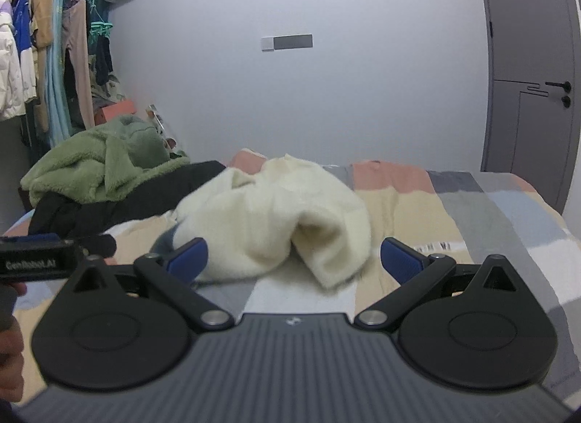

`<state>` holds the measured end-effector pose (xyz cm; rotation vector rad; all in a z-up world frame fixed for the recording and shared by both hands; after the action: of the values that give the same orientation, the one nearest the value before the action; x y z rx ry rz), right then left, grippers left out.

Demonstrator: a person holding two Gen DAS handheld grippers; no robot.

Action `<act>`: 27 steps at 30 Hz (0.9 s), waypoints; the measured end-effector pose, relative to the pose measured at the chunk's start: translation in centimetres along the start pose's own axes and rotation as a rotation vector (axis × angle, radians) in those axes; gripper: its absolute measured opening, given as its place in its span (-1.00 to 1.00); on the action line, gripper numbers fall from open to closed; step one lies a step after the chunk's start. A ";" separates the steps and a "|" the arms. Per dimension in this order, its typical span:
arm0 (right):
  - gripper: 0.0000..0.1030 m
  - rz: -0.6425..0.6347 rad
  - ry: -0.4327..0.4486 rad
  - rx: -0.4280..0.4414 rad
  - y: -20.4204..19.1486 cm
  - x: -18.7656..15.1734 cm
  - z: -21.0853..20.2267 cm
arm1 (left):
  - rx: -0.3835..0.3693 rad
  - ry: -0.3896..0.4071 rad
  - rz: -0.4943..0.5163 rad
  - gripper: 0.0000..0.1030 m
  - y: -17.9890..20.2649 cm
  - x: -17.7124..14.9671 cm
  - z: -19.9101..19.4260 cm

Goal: Fold large clothes
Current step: 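Reach both tools to the sweater and close on its cuffs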

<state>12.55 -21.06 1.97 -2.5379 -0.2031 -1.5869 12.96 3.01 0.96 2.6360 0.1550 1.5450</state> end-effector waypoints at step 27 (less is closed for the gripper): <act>0.79 0.073 -0.232 -0.093 4.5 -4.0 24.6 | 0.080 -0.141 0.227 0.99 -2.8 -5.4 24.0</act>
<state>33.34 -20.91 -12.50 -2.7643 -0.0616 -1.3032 31.13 4.58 -15.76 2.9005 -0.0973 1.4306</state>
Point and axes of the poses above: each gripper's, at about its wrist camera, not at the fingertips, and z roughly the way its jaws point, y to its right, x to its top, the point moved 3 cm from there along z, roughly the way its jaws point, and after that the axes turned 6 degrees about -y, right-handed, at the moved point
